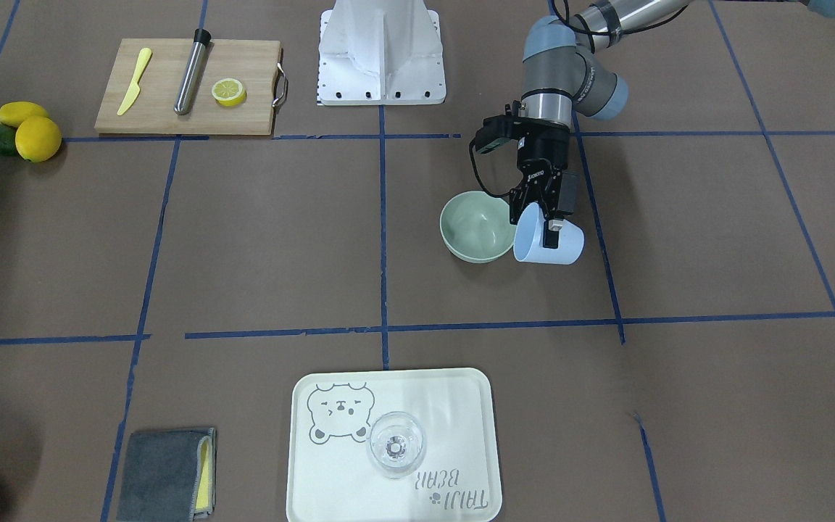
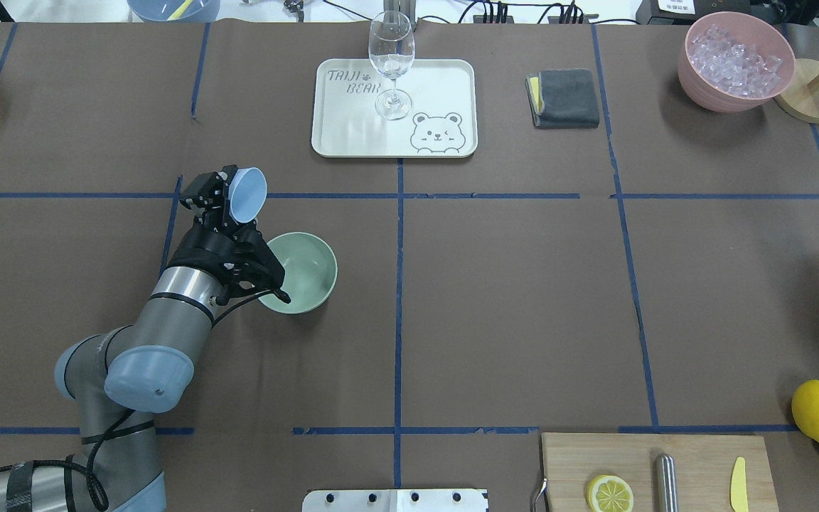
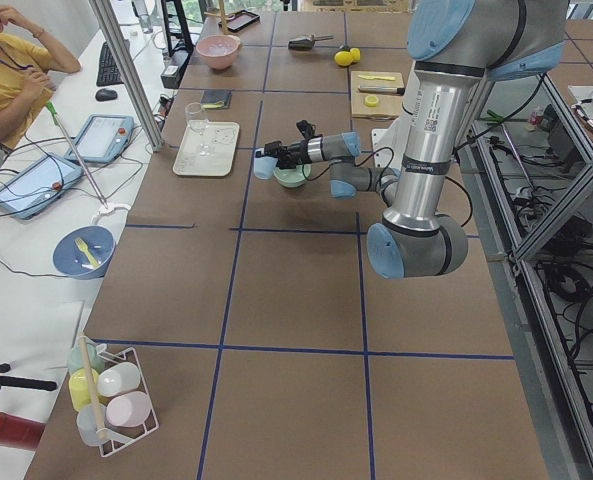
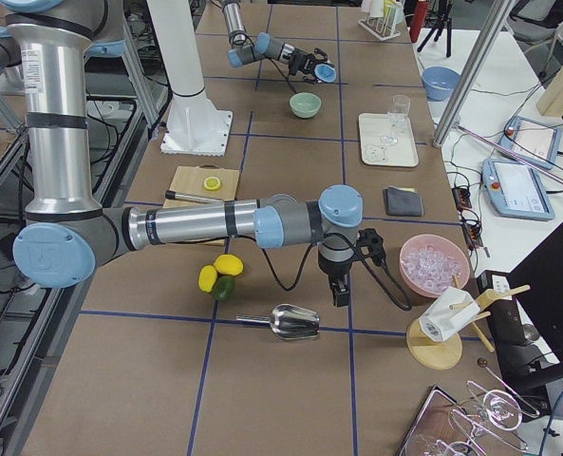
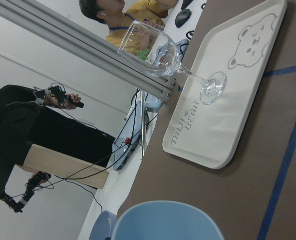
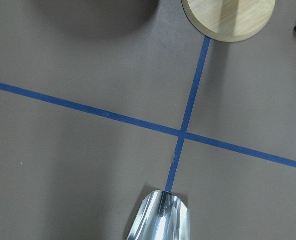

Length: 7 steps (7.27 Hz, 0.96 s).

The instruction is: Pour ice into bowl

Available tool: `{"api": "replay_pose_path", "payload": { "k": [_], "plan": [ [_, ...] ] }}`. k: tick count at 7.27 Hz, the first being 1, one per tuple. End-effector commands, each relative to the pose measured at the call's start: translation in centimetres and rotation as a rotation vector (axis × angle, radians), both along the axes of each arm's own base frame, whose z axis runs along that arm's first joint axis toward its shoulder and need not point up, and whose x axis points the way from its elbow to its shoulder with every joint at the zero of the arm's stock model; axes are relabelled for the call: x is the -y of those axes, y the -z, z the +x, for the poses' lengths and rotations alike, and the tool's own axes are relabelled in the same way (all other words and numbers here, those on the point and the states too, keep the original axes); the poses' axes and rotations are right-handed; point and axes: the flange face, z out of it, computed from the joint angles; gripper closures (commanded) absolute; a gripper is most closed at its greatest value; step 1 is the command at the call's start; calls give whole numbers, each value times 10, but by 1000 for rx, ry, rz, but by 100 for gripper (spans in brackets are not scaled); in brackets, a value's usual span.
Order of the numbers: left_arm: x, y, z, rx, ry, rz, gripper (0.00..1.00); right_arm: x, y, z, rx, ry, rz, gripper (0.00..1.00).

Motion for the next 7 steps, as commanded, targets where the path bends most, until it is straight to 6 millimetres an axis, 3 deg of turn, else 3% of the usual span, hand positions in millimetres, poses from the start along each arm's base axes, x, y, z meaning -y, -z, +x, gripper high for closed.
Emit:
{"api": "replay_pose_path", "payload": {
  "k": [1, 7],
  "plan": [
    [-5, 2, 2, 149, -18, 53, 100, -1, -1, 0, -1, 0, -2, 0],
    [-22, 10, 8, 521, -17, 184, 100, -6, -7, 0, 0, 1, -13, 0]
  ]
}}
